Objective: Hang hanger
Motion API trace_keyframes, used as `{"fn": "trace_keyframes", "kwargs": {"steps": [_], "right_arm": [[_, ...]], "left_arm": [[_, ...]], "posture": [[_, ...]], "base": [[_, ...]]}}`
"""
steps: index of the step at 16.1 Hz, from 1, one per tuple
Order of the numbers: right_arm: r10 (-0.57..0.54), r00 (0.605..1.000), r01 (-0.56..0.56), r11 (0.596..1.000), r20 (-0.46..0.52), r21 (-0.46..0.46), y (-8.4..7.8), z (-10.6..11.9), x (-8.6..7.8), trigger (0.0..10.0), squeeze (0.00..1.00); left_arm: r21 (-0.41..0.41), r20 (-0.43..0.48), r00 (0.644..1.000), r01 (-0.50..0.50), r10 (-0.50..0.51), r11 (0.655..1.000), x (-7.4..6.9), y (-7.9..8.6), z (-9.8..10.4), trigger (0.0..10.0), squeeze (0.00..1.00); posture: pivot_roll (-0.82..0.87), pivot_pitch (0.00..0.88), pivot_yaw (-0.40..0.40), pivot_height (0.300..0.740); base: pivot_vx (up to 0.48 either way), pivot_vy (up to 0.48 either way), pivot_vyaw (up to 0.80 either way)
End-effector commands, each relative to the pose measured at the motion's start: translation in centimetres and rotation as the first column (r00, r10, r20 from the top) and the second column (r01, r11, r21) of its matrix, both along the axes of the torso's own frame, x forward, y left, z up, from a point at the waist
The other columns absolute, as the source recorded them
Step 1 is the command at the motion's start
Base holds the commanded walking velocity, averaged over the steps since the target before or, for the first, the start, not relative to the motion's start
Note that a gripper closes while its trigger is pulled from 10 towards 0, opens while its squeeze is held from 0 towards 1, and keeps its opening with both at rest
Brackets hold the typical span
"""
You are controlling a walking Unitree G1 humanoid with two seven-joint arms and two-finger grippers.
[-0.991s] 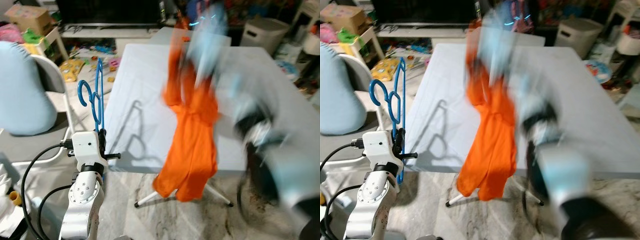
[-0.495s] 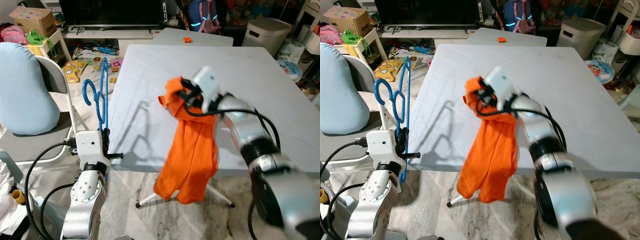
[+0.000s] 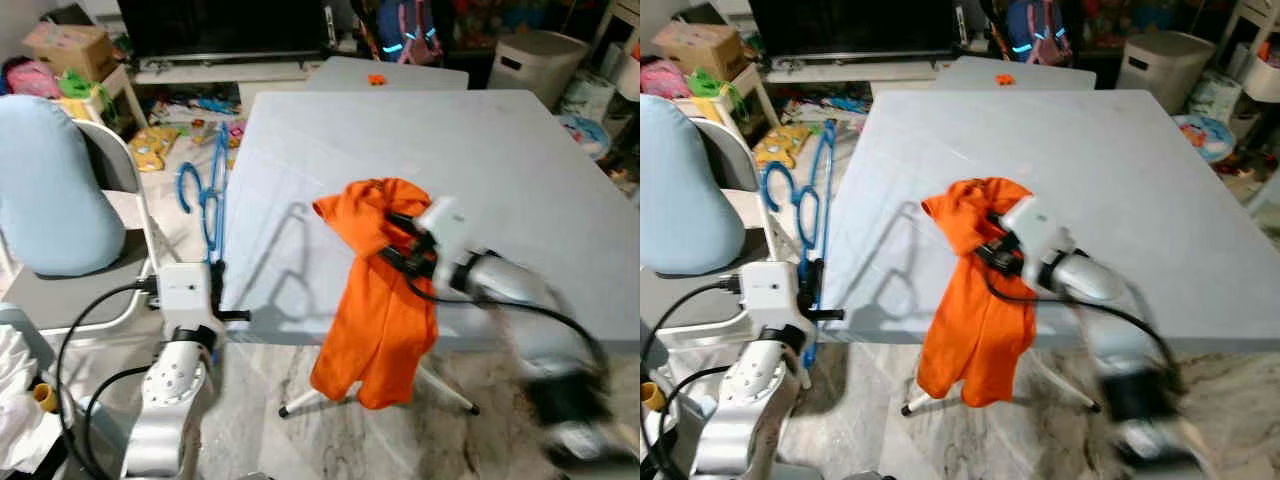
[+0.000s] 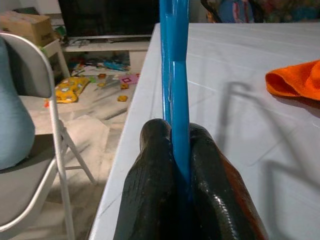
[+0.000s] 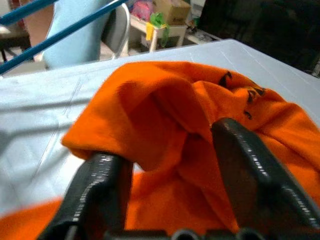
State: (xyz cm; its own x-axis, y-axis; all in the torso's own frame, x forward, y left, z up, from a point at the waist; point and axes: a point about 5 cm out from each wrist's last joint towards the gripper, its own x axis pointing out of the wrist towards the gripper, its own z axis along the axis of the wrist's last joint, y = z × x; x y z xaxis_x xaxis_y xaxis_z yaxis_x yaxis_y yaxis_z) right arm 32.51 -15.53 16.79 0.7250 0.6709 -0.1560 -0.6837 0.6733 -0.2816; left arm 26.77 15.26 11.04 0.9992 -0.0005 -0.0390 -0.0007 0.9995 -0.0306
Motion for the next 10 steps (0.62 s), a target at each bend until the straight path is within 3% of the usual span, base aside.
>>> {"fn": "trace_keyframes", "kwargs": {"steps": [1,4,6,10], "right_arm": [[0.034,0.999,-0.035,0.997,-0.022,-0.062,-0.1,0.7,-1.0,10.0,1.0],[0.026,0.995,-0.04,0.988,-0.091,-0.152,-0.5,-0.1,-2.1,10.0,1.0],[0.051,0.991,-0.073,0.981,-0.126,-0.179,0.4,-0.6,-2.9,10.0,1.0],[0.051,0.98,-0.08,0.986,-0.192,-0.149,2.6,-2.1,-4.2,10.0,1.0]], "left_arm": [[0.0,-0.007,1.0,0.015,-0.015,1.0,0.3,0.0,0.1,10.0,0.0],[-0.002,-0.01,1.0,0.022,-0.022,1.0,0.4,-0.2,0.0,10.0,0.0],[-0.005,-0.007,1.0,0.018,-0.018,1.0,0.4,-0.2,0.1,10.0,0.0],[0.003,-0.015,1.0,0.023,-0.023,1.0,0.3,0.1,0.0,10.0,0.0]], "posture": [[-0.06,0.064,0.069,0.74],[-0.07,0.073,0.068,0.74],[-0.07,0.084,0.069,0.74],[-0.07,0.088,0.081,0.74]], "base": [[0.0,0.0,0.0],[0.0,0.0,0.0],[0.0,0.0,0.0],[0.0,0.0,0.0]]}}
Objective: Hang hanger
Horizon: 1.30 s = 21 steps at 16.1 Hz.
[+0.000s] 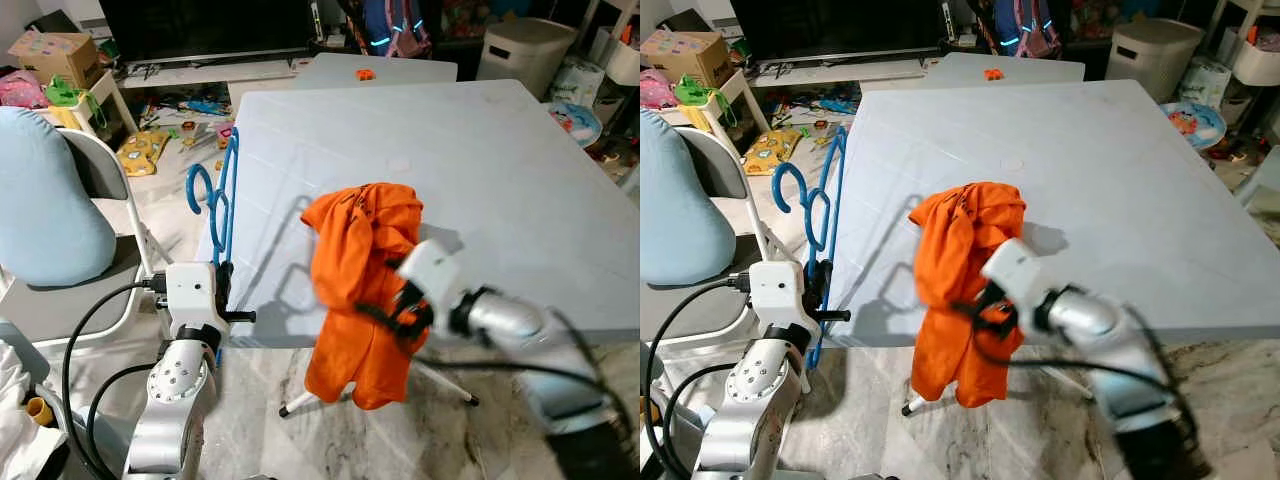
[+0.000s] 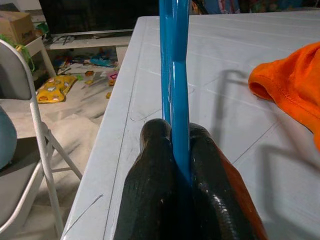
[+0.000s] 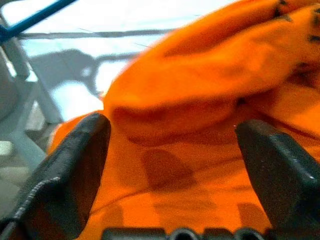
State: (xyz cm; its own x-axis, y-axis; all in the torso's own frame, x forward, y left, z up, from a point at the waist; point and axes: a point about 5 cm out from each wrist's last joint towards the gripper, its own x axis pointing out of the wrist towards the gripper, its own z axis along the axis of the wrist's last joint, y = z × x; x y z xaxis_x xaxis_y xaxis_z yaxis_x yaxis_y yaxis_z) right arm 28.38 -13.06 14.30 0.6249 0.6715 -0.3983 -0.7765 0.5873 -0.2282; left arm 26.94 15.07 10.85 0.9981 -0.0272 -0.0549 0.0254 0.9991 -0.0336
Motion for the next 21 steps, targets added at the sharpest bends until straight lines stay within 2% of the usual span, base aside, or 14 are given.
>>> {"fn": "trace_keyframes", "kwargs": {"steps": [1,3,4,5,10,12,14,19,21], "right_arm": [[-0.008,1.0,0.008,1.0,0.004,0.01,0.4,0.4,-0.2,10.0,1.0],[-0.058,0.998,0.058,0.997,-0.02,0.05,0.8,0.3,-0.1,10.0,1.0],[-0.067,0.997,0.068,0.996,-0.024,0.051,0.8,0.3,-0.1,10.0,0.93],[-0.075,0.996,0.077,0.995,-0.044,0.058,0.9,0.2,0.0,10.0,0.0],[-0.018,0.996,0.022,0.999,-0.085,0.037,2.8,-0.5,-0.6,10.0,0.0],[0.004,0.992,0.006,0.997,-0.124,0.079,3.4,-0.3,-0.8,10.0,0.0],[0.036,0.989,-0.026,0.997,-0.147,0.069,3.7,-0.5,-1.3,10.0,0.0],[0.08,0.976,-0.074,0.997,-0.204,0.037,5.0,-2.2,-2.1,10.0,0.0],[0.071,0.976,-0.067,0.997,-0.205,0.025,5.5,-2.6,-1.9,10.0,0.0]], "left_arm": [[0.006,0.001,1.0,-0.004,0.004,1.0,0.2,0.3,0.3,10.0,0.0],[0.003,-0.001,1.0,0.001,-0.001,1.0,0.2,0.0,0.2,10.0,0.0],[0.002,-0.001,1.0,0.001,-0.001,1.0,0.2,0.0,0.2,10.0,0.0],[0.0,-0.001,1.0,0.0,0.0,1.0,0.3,0.0,0.2,10.0,0.0],[-0.003,0.002,1.0,-0.009,0.009,1.0,0.3,0.0,0.1,10.0,0.0],[-0.005,0.0,1.0,-0.013,0.013,1.0,0.1,0.0,0.1,10.0,0.0],[-0.007,-0.003,1.0,-0.013,0.013,1.0,0.1,0.0,0.0,10.0,0.0],[-0.006,-0.007,1.0,-0.01,0.01,1.0,0.0,0.1,0.0,10.0,0.0],[-0.005,-0.007,1.0,-0.009,0.009,1.0,0.0,0.0,0.0,10.0,0.0]], "posture": [[-0.07,0.087,0.082,0.74],[-0.08,0.085,0.079,0.74],[-0.08,0.085,0.078,0.74],[-0.07,0.082,0.075,0.74],[-0.07,0.075,0.065,0.74],[-0.07,0.076,0.061,0.74],[-0.07,0.076,0.061,0.74],[-0.05,0.07,0.061,0.74],[-0.05,0.069,0.061,0.74]], "base": [[0.0,0.0,0.0],[0.0,0.0,0.0],[0.0,0.0,0.0],[0.0,0.0,0.0],[0.0,0.0,0.0],[0.0,0.0,0.0],[0.0,0.0,0.0],[0.0,0.0,0.0],[0.0,0.0,0.0]]}}
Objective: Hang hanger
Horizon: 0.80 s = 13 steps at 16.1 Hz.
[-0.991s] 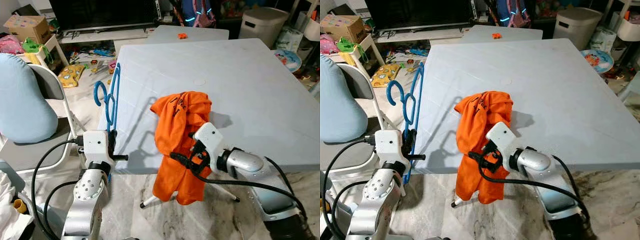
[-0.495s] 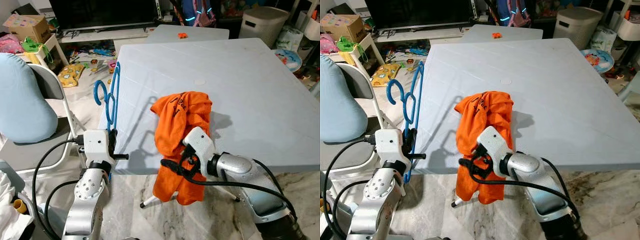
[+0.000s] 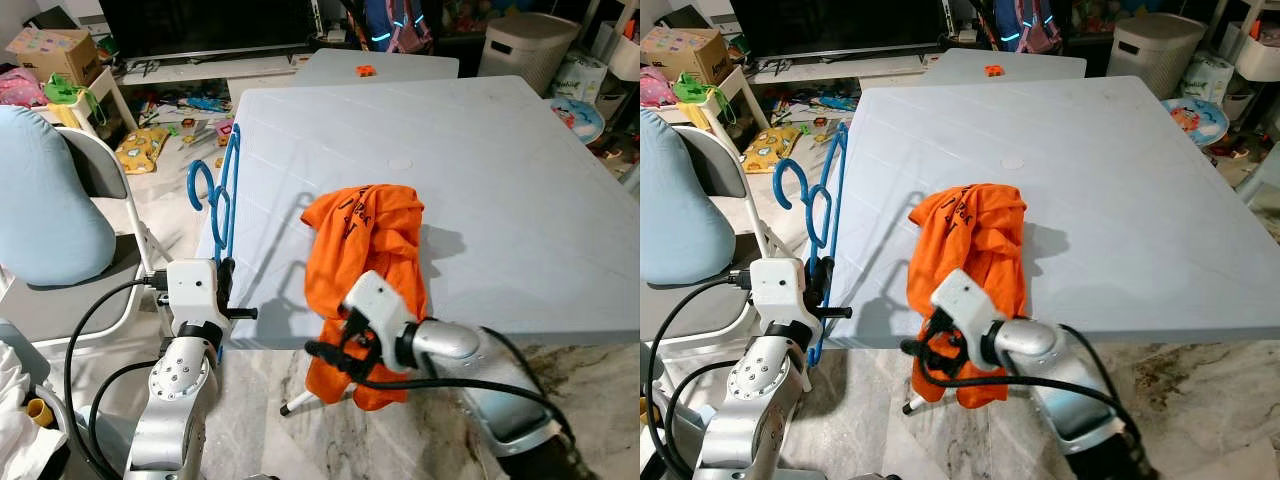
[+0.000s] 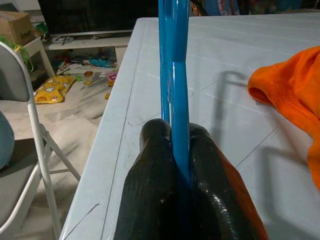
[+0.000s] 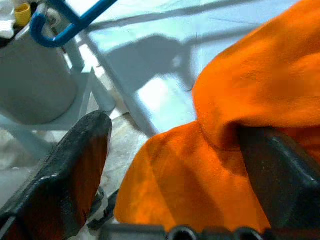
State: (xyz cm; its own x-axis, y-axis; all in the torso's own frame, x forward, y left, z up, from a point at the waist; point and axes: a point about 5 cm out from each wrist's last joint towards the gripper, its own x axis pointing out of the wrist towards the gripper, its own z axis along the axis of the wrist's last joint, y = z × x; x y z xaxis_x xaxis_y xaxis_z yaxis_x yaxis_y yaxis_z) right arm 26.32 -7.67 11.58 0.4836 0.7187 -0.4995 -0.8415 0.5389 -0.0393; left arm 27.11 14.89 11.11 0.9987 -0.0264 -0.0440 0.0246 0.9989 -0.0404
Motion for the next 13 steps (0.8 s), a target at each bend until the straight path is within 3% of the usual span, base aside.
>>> {"fn": "trace_keyframes", "kwargs": {"steps": [1,2,3,9,13], "right_arm": [[0.026,1.0,-0.026,1.0,-0.004,-0.011,0.7,-0.4,-0.1,8.0,0.0],[0.024,1.0,-0.024,1.0,-0.004,-0.014,0.8,-0.5,-0.1,4.6,0.0],[0.023,1.0,-0.022,0.998,0.017,-0.061,0.6,-0.8,0.1,0.0,0.0],[-0.078,0.981,0.112,0.975,0.177,-0.191,-0.2,-1.3,2.5,0.0,0.0],[-0.168,0.95,0.232,0.944,0.264,-0.233,-2.4,-1.7,4.8,0.0,0.0]], "left_arm": [[0.002,-0.018,1.0,-0.009,0.009,1.0,-0.2,0.3,-0.3,10.0,0.0],[0.002,-0.018,1.0,-0.011,0.011,1.0,-0.2,0.3,-0.3,10.0,0.0],[0.002,-0.018,1.0,-0.013,0.013,1.0,-0.2,0.3,-0.3,10.0,0.0],[-0.003,-0.017,1.0,-0.016,0.016,1.0,-0.3,0.1,-0.3,10.0,0.0],[-0.003,-0.02,1.0,-0.021,0.021,1.0,-0.4,0.2,-0.3,10.0,0.0]], "posture": [[-0.05,0.069,0.061,0.74],[-0.04,0.065,0.057,0.74],[-0.04,0.063,0.055,0.74],[-0.04,0.06,0.047,0.74],[-0.03,0.062,0.045,0.74]], "base": [[0.0,0.0,0.0],[0.0,0.0,0.0],[0.0,0.0,0.0],[0.0,0.0,0.0],[0.0,0.0,0.0]]}}
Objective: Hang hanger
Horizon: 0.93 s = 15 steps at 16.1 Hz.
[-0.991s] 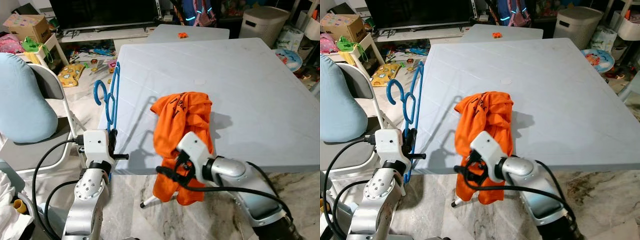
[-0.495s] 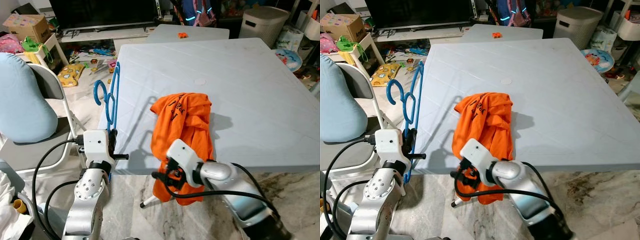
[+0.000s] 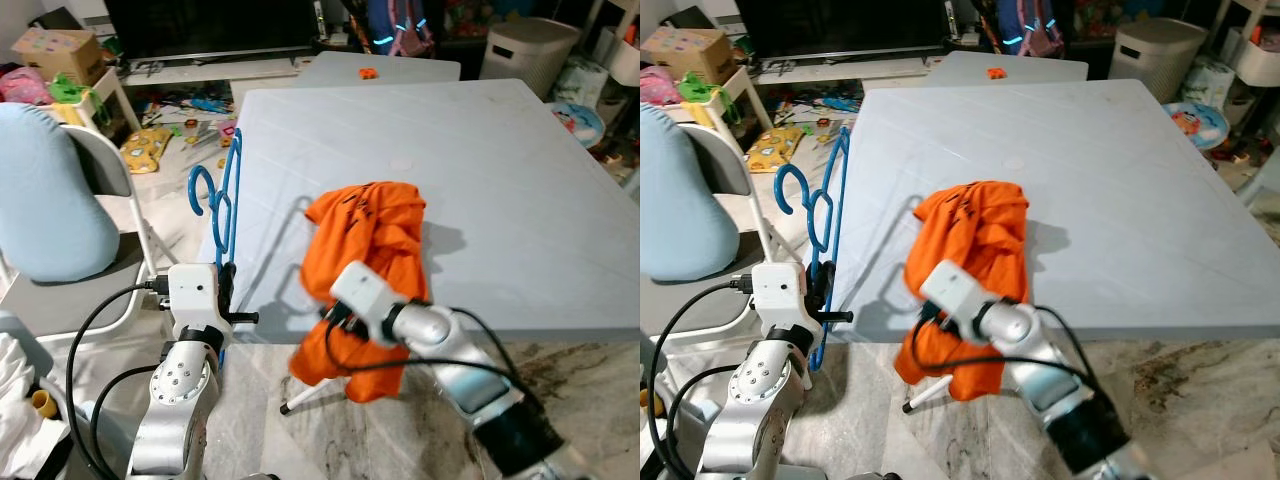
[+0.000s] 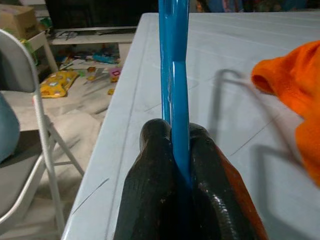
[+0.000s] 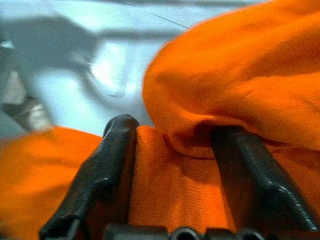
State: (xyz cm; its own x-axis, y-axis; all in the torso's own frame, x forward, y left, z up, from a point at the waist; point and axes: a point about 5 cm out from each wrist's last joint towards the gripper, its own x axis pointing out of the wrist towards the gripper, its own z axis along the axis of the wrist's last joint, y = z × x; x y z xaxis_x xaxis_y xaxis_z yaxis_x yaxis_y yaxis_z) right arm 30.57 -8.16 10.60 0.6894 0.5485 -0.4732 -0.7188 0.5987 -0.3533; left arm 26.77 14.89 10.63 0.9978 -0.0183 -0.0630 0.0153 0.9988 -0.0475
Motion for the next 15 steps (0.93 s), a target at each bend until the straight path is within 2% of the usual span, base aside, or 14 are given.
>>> {"fn": "trace_keyframes", "kwargs": {"steps": [1,4,5,8,9,10,12,13,15], "right_arm": [[-0.12,0.993,0.121,0.99,0.017,-0.072,-2.5,-0.8,1.1,0.0,0.0],[-0.219,0.973,0.223,0.973,0.067,-0.054,-3.7,-0.6,2.7,0.0,0.0],[-0.3,0.95,0.301,0.954,0.084,-0.005,-4.2,-0.4,3.8,0.0,0.0],[-0.443,0.896,0.437,0.891,0.025,0.126,-4.4,-0.1,5.6,0.0,0.0],[-0.5,0.866,0.492,0.852,-0.006,0.18,-4.4,0.3,6.4,0.0,0.0],[-0.586,0.81,0.571,0.78,-0.023,0.255,-4.6,1.4,7.5,0.0,0.0],[-0.666,0.746,0.625,0.692,-0.015,0.362,-4.9,3.6,8.9,0.0,0.0],[-0.715,0.699,0.636,0.63,0.014,0.447,-5.0,5.9,9.8,0.0,0.0],[-0.779,0.623,0.584,0.525,0.074,0.619,-5.2,10.9,11.1,0.0,0.0]], "left_arm": [[0.004,-0.001,1.0,-0.013,0.013,1.0,-0.1,0.2,0.1,10.0,0.0],[0.004,-0.003,1.0,-0.015,0.015,1.0,-0.1,0.3,0.1,10.0,0.0],[0.004,-0.002,1.0,-0.014,0.014,1.0,-0.2,0.2,0.1,10.0,0.0],[0.005,-0.005,1.0,-0.014,0.014,1.0,-0.2,0.2,0.1,10.0,0.0],[0.005,-0.004,1.0,-0.016,0.016,1.0,-0.2,0.2,0.1,10.0,0.0],[0.005,-0.003,1.0,-0.018,0.018,1.0,-0.2,0.1,0.1,10.0,0.0],[0.007,0.0,1.0,-0.023,0.023,1.0,-0.2,0.2,0.2,10.0,0.0],[0.009,0.004,1.0,-0.029,0.029,1.0,-0.2,0.3,0.2,10.0,0.0],[0.015,0.008,0.999,-0.045,0.045,0.999,-0.3,0.5,0.3,10.0,0.0]], "posture": [[-0.03,0.062,0.045,0.74],[-0.03,0.063,0.048,0.74],[-0.03,0.065,0.046,0.74],[-0.02,0.066,0.043,0.74],[-0.02,0.066,0.04,0.74],[-0.01,0.065,0.037,0.74],[0.0,0.064,0.035,0.74],[0.01,0.061,0.031,0.74],[0.02,0.059,0.029,0.74]], "base": [[0.0,0.0,0.0],[0.0,0.0,0.0],[0.0,0.0,0.0],[0.0,0.0,0.0],[0.0,0.0,0.0],[0.0,0.0,0.0],[0.0,0.0,0.0],[0.0,0.0,0.0],[0.0,0.0,0.0]]}}
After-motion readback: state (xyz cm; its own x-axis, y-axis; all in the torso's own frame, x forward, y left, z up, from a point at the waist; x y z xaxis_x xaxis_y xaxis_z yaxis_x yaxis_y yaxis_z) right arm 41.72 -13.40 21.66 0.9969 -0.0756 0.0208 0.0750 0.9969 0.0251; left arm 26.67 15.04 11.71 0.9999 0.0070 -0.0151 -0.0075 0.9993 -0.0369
